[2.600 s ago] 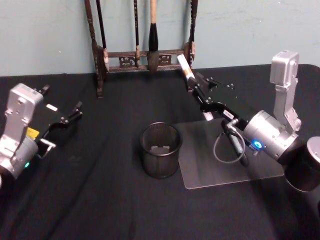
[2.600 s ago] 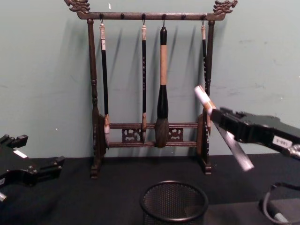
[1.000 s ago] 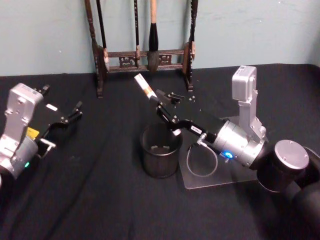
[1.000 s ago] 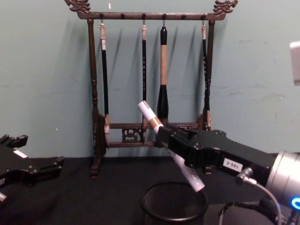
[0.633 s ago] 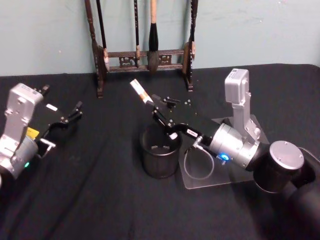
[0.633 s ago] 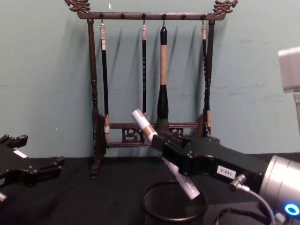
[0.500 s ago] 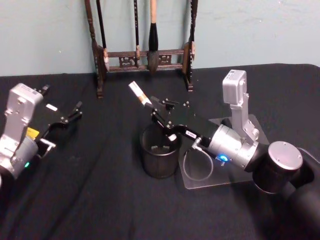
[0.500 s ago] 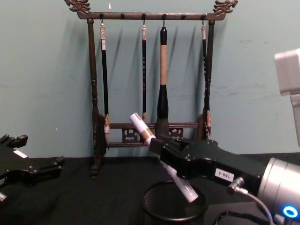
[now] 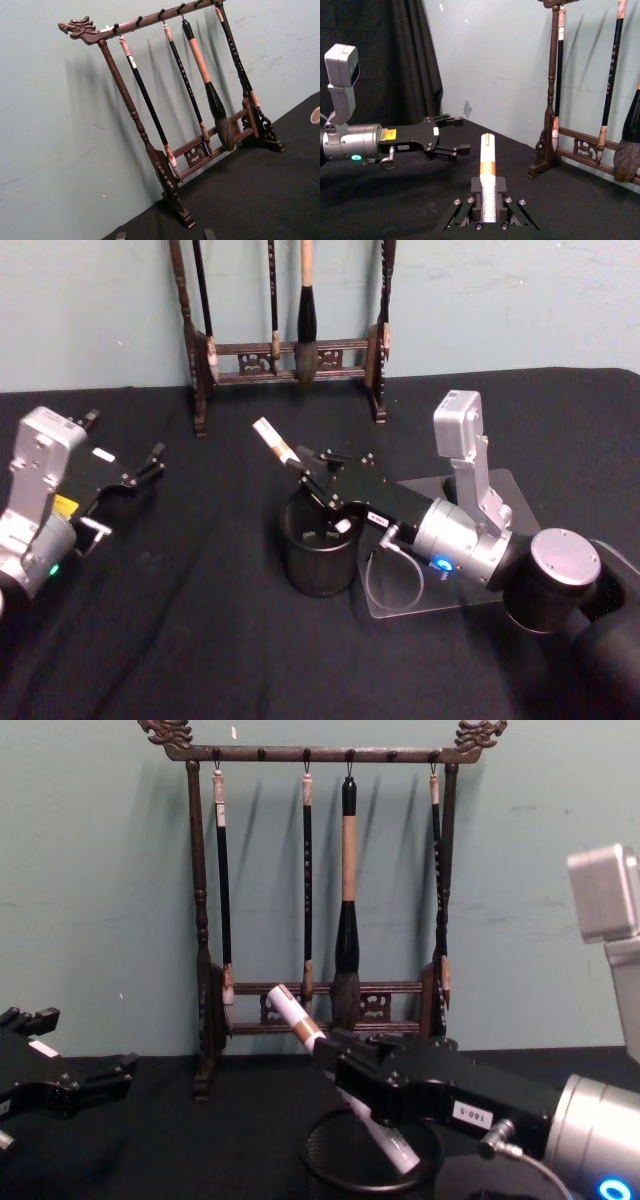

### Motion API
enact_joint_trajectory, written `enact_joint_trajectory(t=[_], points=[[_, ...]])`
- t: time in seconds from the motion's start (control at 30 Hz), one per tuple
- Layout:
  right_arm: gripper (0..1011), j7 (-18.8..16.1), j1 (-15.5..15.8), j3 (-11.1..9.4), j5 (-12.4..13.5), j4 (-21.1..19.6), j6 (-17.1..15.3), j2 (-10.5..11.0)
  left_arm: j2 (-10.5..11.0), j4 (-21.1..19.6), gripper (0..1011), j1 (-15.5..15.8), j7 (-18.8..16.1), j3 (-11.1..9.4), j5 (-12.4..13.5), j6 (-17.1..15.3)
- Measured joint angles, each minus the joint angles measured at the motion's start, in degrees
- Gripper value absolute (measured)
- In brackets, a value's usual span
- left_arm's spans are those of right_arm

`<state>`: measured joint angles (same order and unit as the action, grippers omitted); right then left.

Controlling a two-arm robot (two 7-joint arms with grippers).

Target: Pick up the water-based marker from the table and place it into the pen holder.

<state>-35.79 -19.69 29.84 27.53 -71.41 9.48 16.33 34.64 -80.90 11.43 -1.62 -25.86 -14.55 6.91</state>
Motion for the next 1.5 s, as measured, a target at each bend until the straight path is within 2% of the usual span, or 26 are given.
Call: enact_joint_trajectory(t=[0.4, 0.5, 0.67, 0.8, 0.87, 0.93, 0.97, 1.13, 1.17, 1.27, 1.4, 1.5], points=[[174, 0.1, 0.1, 0.0, 0.0, -0.1, 0.0, 0.0, 0.0, 0.0, 1001, 0.0, 0.0, 0.0, 0.0, 0.0], [213, 0.1, 0.1, -0.1, 0.0, -0.1, 0.0, 0.0, 0.0, 0.0, 1001, 0.0, 0.0, 0.0, 0.0, 0.0], [386, 0.0, 0.1, -0.1, 0.1, -0.1, 0.0, 0.0, 0.0, 0.0, 1001, 0.0, 0.0, 0.0, 0.0, 0.0], [482, 0.0, 0.1, -0.1, 0.1, -0.1, 0.0, 0.0, 0.0, 0.0, 1001, 0.0, 0.0, 0.0, 0.0, 0.0], [567, 0.0, 0.1, -0.1, 0.1, -0.1, 0.0, 0.0, 0.0, 0.0, 1001, 0.0, 0.0, 0.0, 0.0, 0.0], [599, 0.0, 0.1, -0.1, 0.1, -0.1, 0.0, 0.0, 0.0, 0.0, 1001, 0.0, 0.0, 0.0, 0.0, 0.0], [666, 0.0, 0.1, -0.1, 0.1, -0.1, 0.0, 0.0, 0.0, 0.0, 1001, 0.0, 0.0, 0.0, 0.0, 0.0], [792, 0.0, 0.1, -0.1, 0.2, -0.1, 0.0, 0.0, 0.0, 0.0, 1001, 0.0, 0.0, 0.0, 0.0, 0.0], [853, 0.0, 0.1, -0.1, 0.2, -0.1, 0.0, 0.0, 0.0, 0.0, 1001, 0.0, 0.0, 0.0, 0.0, 0.0], [938, 0.0, 0.1, -0.1, 0.2, -0.1, 0.0, 0.0, 0.0, 0.0, 1001, 0.0, 0.0, 0.0, 0.0, 0.0], [1002, -0.2, 0.1, -0.3, 0.5, -0.1, 0.0, 0.1, 0.0, 0.0, 1001, 0.0, 0.0, 0.0, 0.0, 0.0], [1002, -0.3, 0.1, -0.7, 0.7, -0.7, 0.1, 0.4, 0.0, 0.0, 1001, 0.0, 0.0, 0.0, 0.0, 0.0]])
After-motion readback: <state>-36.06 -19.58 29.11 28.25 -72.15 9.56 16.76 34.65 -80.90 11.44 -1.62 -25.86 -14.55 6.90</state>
